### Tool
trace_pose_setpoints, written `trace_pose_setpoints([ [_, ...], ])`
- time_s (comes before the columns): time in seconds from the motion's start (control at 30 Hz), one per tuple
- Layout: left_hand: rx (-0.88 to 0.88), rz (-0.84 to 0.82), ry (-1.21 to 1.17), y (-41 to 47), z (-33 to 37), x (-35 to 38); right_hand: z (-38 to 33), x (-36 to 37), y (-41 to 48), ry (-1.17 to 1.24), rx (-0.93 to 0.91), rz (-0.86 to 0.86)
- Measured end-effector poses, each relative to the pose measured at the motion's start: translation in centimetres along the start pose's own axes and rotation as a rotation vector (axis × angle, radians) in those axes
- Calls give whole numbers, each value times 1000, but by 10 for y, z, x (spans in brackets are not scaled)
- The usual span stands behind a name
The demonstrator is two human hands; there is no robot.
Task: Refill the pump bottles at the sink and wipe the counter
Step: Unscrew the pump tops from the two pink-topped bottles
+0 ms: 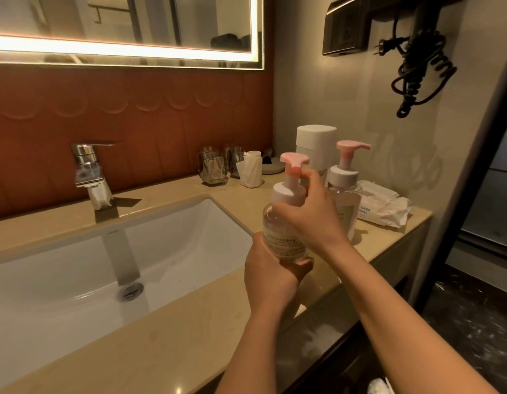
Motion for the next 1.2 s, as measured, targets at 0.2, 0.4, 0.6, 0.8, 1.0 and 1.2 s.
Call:
trace_pose_setpoints([
  [0.2,2,-11,-21,0,1,0,-2,-4,-1,-7,-18,57],
  [0.4,5,-2,10,0,-2,0,-13,-19,-6,-70,-101,168],
  [0.6,18,-5,27,0,-2,0,-27,-22,-2,-93,-141,48],
  [0.8,34,-11,30,1,0,-1,-50,-33,5,-60,-198,38],
  [1.0,31,-17,14,2,-2,0,-73,-51,5,-84,-281,100],
  [1.2,48,-5,32,2,-1,0,-88,-76,4,-102,-310,185],
])
Point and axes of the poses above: each hand's wrist, its own y-axis towards the middle knuckle, its own x-axis out of the palm, z = x × y, the point moved 7 cm from there along y, towards the middle knuckle, and after that the axes turned 11 degrees about -z, right-handed, at the moved point
